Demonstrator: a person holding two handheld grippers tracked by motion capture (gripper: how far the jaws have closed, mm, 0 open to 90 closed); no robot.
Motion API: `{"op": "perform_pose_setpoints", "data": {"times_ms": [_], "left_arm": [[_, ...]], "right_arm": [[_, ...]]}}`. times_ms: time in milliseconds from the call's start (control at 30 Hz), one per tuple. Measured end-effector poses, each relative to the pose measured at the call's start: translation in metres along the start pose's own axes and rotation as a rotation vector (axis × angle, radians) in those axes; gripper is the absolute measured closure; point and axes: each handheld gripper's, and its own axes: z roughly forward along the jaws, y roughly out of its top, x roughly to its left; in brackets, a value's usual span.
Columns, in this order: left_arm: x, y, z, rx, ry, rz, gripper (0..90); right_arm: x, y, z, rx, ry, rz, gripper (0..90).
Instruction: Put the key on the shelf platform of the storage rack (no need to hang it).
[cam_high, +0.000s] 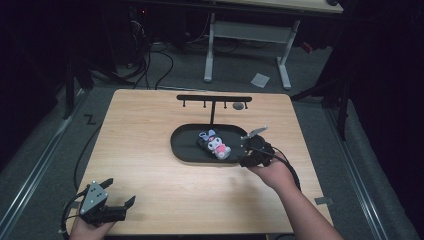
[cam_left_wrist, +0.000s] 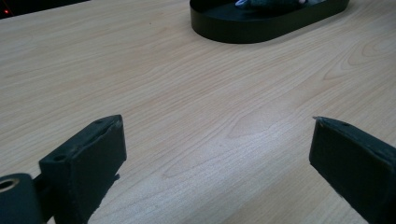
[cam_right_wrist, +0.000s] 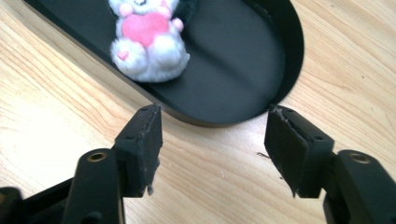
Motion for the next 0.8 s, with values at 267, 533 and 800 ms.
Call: {"op": "perform_pose_setpoints", "data": {"times_ms": [267,533,800], "left_arm": [[-0.001,0.0,-0.002,-0.007,0.012,-0.004,3.6],[0.0,0.001,0.0,-0.001,0.022,-0.02,1.6],[-0.006,0.005,0.005,-0.003,0.043,-0.017,0.0]], "right_arm": [[0.005,-0.044,-0.003,-0.159,-0.037,0.013,34.1],[0.015,-0.098,-0.001,-0.339,-0.049,0.157,28.2],[0.015,-0.148,0.0,-0.456,-0.105,0.252,22.8]]}}
